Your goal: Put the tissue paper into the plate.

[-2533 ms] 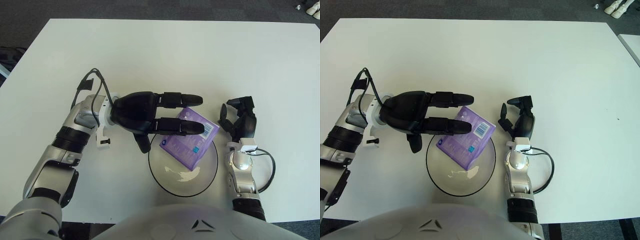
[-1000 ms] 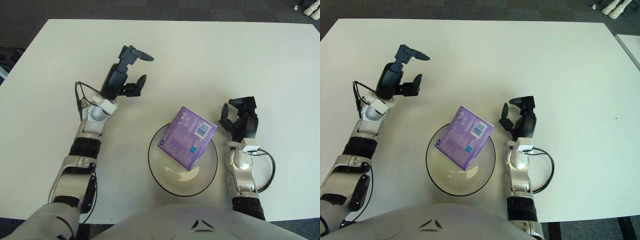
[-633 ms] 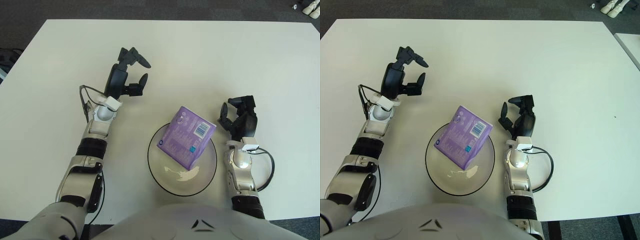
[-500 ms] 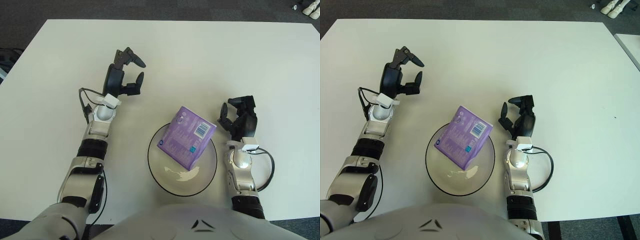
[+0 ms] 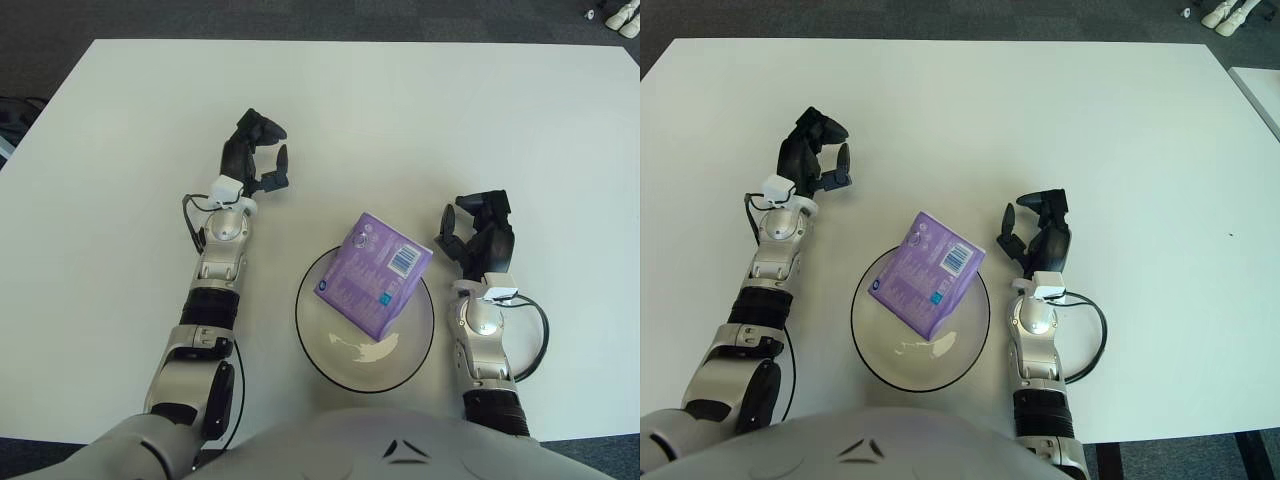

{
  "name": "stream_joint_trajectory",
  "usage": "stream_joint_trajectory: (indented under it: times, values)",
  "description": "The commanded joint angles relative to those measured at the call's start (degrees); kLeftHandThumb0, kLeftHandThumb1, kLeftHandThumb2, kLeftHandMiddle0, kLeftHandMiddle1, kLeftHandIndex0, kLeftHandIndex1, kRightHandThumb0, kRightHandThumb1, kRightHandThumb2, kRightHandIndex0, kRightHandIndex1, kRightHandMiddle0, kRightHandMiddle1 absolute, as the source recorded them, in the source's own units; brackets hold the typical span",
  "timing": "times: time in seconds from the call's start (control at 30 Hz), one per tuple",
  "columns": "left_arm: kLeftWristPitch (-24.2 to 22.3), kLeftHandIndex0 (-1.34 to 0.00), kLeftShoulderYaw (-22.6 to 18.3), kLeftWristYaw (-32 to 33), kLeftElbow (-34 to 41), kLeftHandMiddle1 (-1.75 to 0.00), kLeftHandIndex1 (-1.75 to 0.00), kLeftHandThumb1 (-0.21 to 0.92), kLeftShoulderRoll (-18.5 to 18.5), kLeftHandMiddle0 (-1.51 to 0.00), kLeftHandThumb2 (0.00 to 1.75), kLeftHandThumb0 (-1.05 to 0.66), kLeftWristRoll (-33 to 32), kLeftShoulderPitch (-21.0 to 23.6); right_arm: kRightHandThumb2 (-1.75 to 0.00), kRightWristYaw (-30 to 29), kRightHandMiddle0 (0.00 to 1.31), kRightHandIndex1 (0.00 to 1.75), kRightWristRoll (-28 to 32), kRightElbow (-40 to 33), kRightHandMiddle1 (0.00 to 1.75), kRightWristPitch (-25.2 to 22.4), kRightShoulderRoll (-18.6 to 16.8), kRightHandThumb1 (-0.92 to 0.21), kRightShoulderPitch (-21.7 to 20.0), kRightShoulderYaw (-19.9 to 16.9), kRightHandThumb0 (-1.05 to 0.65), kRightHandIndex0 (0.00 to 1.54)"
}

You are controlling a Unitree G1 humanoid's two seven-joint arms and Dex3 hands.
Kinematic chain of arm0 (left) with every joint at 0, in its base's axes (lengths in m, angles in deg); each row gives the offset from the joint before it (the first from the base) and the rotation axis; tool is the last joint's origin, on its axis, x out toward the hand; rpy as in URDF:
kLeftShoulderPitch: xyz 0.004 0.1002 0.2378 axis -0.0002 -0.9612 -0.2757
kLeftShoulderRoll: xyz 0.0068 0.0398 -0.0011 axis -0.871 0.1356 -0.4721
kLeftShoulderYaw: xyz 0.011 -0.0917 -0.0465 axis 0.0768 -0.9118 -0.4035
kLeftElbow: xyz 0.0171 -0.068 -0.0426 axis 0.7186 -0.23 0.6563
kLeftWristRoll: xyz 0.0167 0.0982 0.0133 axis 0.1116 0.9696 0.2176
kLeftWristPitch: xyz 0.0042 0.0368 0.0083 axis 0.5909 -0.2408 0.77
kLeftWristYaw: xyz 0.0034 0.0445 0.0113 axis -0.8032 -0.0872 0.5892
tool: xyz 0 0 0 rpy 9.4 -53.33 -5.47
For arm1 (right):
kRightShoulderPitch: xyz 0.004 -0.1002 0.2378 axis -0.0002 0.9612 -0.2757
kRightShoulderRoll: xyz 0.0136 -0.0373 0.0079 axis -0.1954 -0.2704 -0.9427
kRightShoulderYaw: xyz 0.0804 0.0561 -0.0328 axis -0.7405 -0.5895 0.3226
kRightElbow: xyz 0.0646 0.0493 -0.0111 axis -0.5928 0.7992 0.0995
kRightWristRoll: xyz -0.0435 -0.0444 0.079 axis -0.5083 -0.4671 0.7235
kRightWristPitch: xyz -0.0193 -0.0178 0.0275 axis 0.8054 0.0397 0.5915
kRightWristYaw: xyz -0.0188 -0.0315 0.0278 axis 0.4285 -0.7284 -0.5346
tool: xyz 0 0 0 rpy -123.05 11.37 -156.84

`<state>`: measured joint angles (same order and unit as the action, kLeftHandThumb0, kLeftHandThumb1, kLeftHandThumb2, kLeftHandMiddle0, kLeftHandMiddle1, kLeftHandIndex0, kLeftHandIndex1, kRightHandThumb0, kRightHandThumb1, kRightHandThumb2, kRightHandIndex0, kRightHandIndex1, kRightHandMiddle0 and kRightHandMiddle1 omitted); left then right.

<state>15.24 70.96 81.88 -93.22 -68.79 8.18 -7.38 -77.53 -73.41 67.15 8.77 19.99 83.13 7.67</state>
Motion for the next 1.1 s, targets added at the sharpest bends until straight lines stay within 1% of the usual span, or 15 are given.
stream_joint_trajectory:
  times: [0.0,0.13,0.17,0.23,0.33,0.43,0.57,0.73,0.93,1.07]
  values:
    - [-1.7,-0.63,-1.0,0.1,0.6,-1.75,-1.75,0.30,1.3,-1.13,1.35,-0.49,-1.7,-2.3,-0.93,0.3,0.36,1.35,-0.2,6.8,1.75,-3.3,0.1,-0.63,3.7,-0.6,-0.39,0.52]
    - [-3.6,-0.64,-1.1,1.1,0.6,-1.75,-1.75,0.28,3.0,-1.09,1.37,-0.49,-1.9,-3.6,-0.93,0.7,0.36,1.34,0.1,6.7,1.75,-2.9,0.3,-0.63,3.6,-0.7,-0.39,0.51]
    - [-3.7,-0.66,-1.1,1.3,0.2,-1.75,-1.73,0.16,3.3,-1.01,1.51,-0.32,-1.9,-3.8,-0.93,0.8,0.36,1.34,0.1,6.7,1.75,-2.9,0.3,-0.63,3.5,-0.8,-0.39,0.51]
    - [-4.1,-0.68,-1.1,1.7,-1.1,-1.75,-1.72,0.05,4.1,-0.95,1.62,-0.17,-1.9,-4.0,-0.93,0.9,0.36,1.34,0.2,6.7,1.75,-2.6,0.3,-0.63,3.4,-0.9,-0.39,0.51]
    - [-6.1,-0.71,-1.3,3.0,-0.9,-1.75,-1.71,-0.03,4.7,-0.90,1.71,-0.06,-1.6,-3.6,-0.93,0.8,0.36,1.35,-0.1,6.3,1.75,-2.4,0.0,-0.63,3.1,-0.7,-0.39,0.51]
    - [-6.7,-0.75,-1.3,4.0,-1.0,-1.75,-1.67,-0.07,5.1,-0.88,1.73,-0.03,-0.9,-3.3,-0.93,0.9,0.37,1.35,-0.3,5.7,1.75,-2.5,0.0,-0.63,3.0,-0.6,-0.39,0.51]
    - [-6.7,-0.79,-1.1,5.0,-2.3,-1.75,-1.64,-0.09,5.4,-0.87,1.74,-0.01,0.0,-2.6,-0.94,1.2,0.37,1.35,-0.5,4.7,1.75,-3.4,0.4,-0.62,2.7,-0.6,-0.39,0.52]
    - [-5.8,-0.84,-1.3,4.3,-4.0,-1.75,-1.60,-0.11,5.6,-0.85,1.74,-0.01,-0.3,-2.0,-0.90,1.7,0.35,1.34,-0.6,3.8,1.75,-4.6,1.1,-0.65,2.0,-0.8,-0.39,0.53]
    - [-3.1,-0.85,-1.7,2.2,-6.7,-1.75,-1.55,-0.04,5.5,-0.76,1.66,-0.01,-1.6,-1.8,-0.84,1.7,0.32,1.33,-0.8,3.4,1.75,-5.2,1.6,-0.69,1.2,-1.1,-0.38,0.53]
    - [-1.3,-0.85,-2.0,2.1,-9.4,-1.75,-1.52,-0.03,5.2,-0.75,1.63,-0.01,-1.4,-1.0,-0.83,1.3,0.32,1.33,-1.1,3.3,1.75,-5.5,2.0,-0.71,-0.1,-1.4,-0.38,0.54]
